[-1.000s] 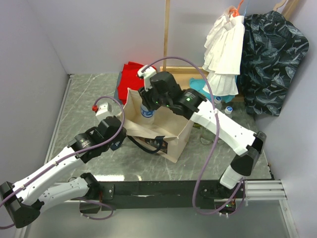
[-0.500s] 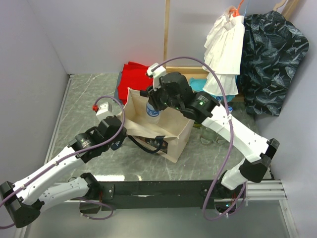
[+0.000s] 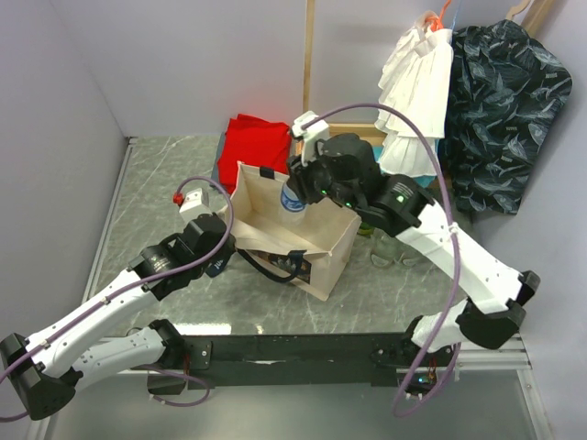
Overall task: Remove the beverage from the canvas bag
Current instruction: Place the drink at the center of the board.
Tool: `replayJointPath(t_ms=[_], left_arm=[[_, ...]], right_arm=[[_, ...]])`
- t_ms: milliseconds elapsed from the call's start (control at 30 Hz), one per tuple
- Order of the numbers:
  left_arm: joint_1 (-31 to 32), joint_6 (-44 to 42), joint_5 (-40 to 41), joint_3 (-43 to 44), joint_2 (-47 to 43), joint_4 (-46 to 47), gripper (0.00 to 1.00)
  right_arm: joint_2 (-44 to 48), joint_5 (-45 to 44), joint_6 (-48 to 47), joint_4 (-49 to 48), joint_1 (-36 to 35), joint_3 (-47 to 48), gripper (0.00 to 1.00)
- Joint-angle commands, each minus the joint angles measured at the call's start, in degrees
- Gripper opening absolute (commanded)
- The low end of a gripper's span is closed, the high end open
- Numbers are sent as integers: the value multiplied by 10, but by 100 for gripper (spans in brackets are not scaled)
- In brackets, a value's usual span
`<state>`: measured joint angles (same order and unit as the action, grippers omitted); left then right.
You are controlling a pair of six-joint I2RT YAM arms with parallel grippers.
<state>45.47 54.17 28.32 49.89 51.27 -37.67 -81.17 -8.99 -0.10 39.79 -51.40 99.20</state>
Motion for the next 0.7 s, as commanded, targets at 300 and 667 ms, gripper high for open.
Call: replayJointPath(t_ms=[300, 667], left_arm=[[1, -5, -2, 9, -4, 12, 21], [1, -6, -5, 12, 2, 14, 20]], right_arm=[[110, -53, -17, -97, -3, -19, 0], [125, -74, -19, -92, -3, -9, 0]])
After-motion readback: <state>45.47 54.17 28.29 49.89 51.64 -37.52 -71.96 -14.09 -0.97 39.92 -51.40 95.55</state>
